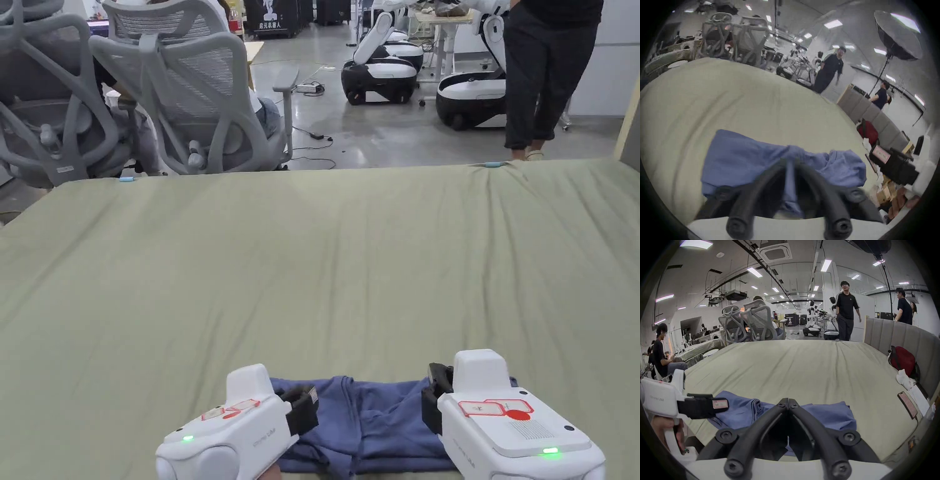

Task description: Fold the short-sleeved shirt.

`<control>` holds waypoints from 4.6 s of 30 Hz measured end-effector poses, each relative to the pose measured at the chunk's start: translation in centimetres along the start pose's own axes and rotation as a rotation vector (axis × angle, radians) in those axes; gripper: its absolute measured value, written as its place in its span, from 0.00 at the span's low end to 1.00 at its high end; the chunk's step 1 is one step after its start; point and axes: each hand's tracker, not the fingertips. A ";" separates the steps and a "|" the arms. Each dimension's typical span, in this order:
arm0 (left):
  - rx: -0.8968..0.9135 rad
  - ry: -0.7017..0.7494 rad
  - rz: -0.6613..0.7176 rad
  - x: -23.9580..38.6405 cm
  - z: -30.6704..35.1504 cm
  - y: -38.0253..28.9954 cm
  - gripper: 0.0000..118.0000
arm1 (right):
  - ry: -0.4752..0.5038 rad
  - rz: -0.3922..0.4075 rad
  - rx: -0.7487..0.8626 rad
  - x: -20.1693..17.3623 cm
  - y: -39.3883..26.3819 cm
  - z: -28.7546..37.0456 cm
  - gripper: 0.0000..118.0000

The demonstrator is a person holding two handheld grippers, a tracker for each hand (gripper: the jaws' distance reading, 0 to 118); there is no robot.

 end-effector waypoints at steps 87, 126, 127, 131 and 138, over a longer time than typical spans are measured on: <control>-0.265 -0.202 -0.156 12.3 -8.7 -0.6 0.00 | -0.071 -0.100 -0.121 9.6 -3.3 0.9 0.00; -0.148 -0.216 0.408 -8.2 -3.6 1.4 0.22 | 0.106 -0.079 -0.223 -0.8 -0.5 -8.1 0.00; -0.145 -0.191 0.383 -9.3 -2.6 2.2 0.22 | 0.113 -0.056 -0.218 -2.2 -0.2 -8.4 0.00; -0.139 -0.126 0.315 -14.4 1.1 5.2 0.22 | 0.140 -0.027 -0.213 -7.8 0.7 -9.3 0.00; -0.155 -0.017 0.246 -24.5 6.5 10.4 0.22 | 0.209 0.018 -0.209 -15.4 1.2 -10.9 0.00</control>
